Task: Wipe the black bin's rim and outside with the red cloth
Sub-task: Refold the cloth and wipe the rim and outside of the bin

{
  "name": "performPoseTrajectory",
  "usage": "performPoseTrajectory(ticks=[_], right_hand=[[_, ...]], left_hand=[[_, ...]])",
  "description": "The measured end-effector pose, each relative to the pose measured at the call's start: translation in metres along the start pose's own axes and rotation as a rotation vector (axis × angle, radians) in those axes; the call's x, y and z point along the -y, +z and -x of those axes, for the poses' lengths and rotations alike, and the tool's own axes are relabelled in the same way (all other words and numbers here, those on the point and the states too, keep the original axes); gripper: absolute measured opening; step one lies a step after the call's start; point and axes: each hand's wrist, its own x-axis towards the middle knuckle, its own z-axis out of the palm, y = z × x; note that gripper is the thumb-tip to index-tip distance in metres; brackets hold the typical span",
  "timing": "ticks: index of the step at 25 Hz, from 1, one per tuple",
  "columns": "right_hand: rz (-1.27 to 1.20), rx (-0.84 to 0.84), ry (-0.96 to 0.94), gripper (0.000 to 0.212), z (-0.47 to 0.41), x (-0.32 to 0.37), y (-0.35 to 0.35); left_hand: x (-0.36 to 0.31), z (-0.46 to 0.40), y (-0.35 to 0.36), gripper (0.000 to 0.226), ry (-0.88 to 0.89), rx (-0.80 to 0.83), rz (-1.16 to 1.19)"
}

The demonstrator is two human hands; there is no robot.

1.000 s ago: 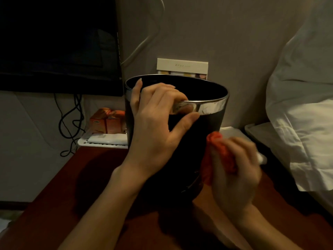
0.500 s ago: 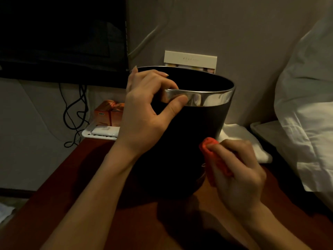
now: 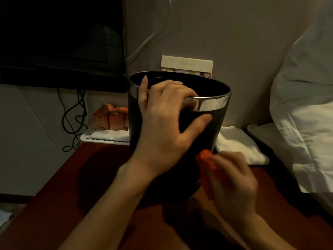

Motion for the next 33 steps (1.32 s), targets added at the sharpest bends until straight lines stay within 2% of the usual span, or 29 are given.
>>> performPoseTrajectory(ticks=[3, 4, 6, 8, 11, 13, 14, 16, 20, 22, 25, 26, 28, 31, 33], right_hand=[[0.008, -0.146, 0.234, 0.027, -0.020, -0.018, -0.015], [0.007, -0.175, 0.262, 0.028, -0.023, -0.021, -0.016], [0.039, -0.173, 0.189, 0.027, -0.022, -0.016, -0.013], [0.025, -0.075, 0.017, 0.022, -0.005, -0.004, 0.000], [-0.047, 0.226, -0.272, 0.010, 0.031, 0.008, 0.025], [-0.048, 0.381, -0.353, 0.007, 0.039, 0.006, 0.032], [-0.058, 0.405, -0.347, 0.007, 0.035, 0.003, 0.031], [-0.082, 0.323, -0.279, 0.011, 0.018, 0.001, 0.019], [0.041, 0.012, -0.078, 0.024, -0.014, -0.005, -0.010], [-0.003, 0.065, -0.084, 0.018, 0.000, -0.003, 0.000], [-0.082, 0.394, -0.253, 0.008, 0.042, -0.002, 0.028], [-0.082, 0.438, -0.276, 0.007, 0.049, -0.004, 0.033], [-0.104, 0.389, -0.208, 0.009, 0.051, -0.006, 0.036], [-0.162, 0.220, -0.068, 0.014, 0.040, 0.002, 0.032], [-0.158, 0.137, -0.008, 0.018, 0.031, 0.004, 0.023]], left_hand=[[0.003, -0.001, 0.001, 0.034, -0.035, -0.037, 0.086], [0.011, -0.001, -0.003, 0.030, -0.055, -0.064, 0.136], [0.027, -0.002, -0.009, 0.023, -0.090, -0.100, 0.223], [0.031, -0.002, -0.010, 0.021, -0.107, -0.099, 0.236], [0.034, -0.003, -0.010, 0.021, -0.095, -0.084, 0.215], [0.036, -0.004, -0.011, 0.021, -0.081, -0.074, 0.210], [0.036, -0.003, -0.012, 0.021, -0.078, -0.074, 0.206], [0.036, -0.004, -0.011, 0.021, -0.080, -0.082, 0.212], [0.037, -0.005, -0.011, 0.020, -0.093, -0.082, 0.197], [0.036, -0.004, -0.010, 0.020, -0.091, -0.076, 0.191], [0.038, -0.003, -0.014, 0.020, -0.097, -0.063, 0.203], [0.038, -0.003, -0.016, 0.021, -0.099, -0.057, 0.201], [0.031, -0.002, -0.017, 0.025, -0.080, -0.037, 0.139], [0.007, 0.000, -0.003, 0.044, 0.035, 0.019, -0.038], [0.005, 0.000, 0.000, 0.049, 0.038, 0.023, -0.013]])
